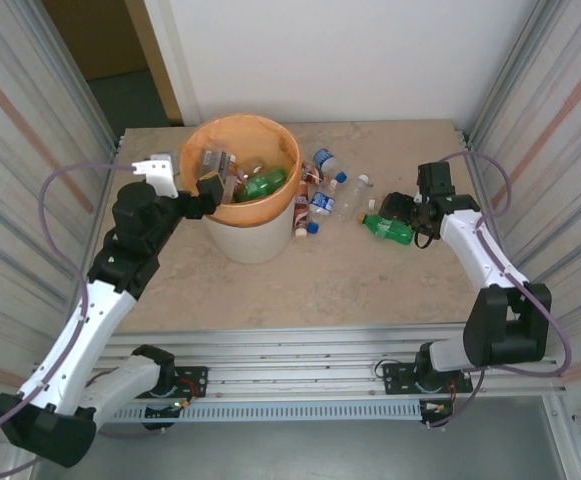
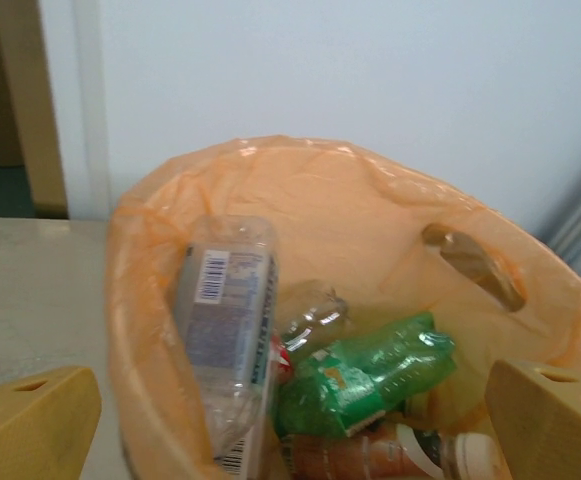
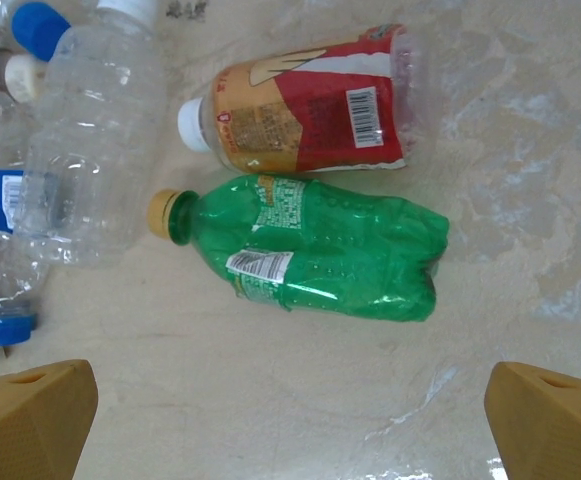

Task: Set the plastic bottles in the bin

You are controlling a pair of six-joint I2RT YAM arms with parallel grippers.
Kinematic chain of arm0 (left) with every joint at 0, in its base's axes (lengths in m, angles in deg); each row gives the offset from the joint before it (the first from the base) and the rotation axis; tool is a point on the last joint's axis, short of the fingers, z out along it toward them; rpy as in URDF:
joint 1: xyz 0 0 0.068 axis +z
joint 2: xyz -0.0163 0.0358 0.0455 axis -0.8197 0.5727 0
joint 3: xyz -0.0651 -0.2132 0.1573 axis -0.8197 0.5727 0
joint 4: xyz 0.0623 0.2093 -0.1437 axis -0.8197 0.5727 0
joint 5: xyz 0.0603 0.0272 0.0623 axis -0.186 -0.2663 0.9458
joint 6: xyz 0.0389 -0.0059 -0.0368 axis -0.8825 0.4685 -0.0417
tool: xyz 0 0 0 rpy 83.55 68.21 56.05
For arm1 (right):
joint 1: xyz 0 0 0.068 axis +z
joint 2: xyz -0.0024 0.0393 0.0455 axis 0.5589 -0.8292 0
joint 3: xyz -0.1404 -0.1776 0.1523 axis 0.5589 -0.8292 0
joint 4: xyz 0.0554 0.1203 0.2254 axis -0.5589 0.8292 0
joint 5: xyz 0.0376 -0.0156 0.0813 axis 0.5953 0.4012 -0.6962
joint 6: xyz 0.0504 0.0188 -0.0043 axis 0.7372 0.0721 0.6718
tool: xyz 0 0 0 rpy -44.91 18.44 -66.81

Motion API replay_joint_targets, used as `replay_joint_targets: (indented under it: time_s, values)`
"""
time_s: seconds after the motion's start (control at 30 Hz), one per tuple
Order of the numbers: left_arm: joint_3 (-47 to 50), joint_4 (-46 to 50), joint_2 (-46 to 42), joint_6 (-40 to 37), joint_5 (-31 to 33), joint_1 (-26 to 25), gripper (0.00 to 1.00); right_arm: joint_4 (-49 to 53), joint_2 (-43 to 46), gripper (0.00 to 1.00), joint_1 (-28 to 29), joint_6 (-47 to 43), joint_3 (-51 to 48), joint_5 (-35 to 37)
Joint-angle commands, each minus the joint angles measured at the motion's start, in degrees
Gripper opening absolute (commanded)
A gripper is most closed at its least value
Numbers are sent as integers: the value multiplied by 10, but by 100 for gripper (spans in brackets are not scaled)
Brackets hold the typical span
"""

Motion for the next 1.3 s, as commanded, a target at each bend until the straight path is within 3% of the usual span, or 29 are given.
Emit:
replay_joint_targets:
  time_s: [0.0,0.37,0.97,1.27]
  values:
    - [31,-47,-32,22,69,0,99,-9,-30,98,-6,-40,35,-27]
    - [83,-50,-106,41,140,17,99,-39,-111,98,-6,-93,66,-44]
    - [101,-70,-105,65,134,34,99,-49,-207,99,-6,-119,95,-74]
    - [108,-72,-102,71,133,36,99,-38,-211,100,-2,-109,80,-76]
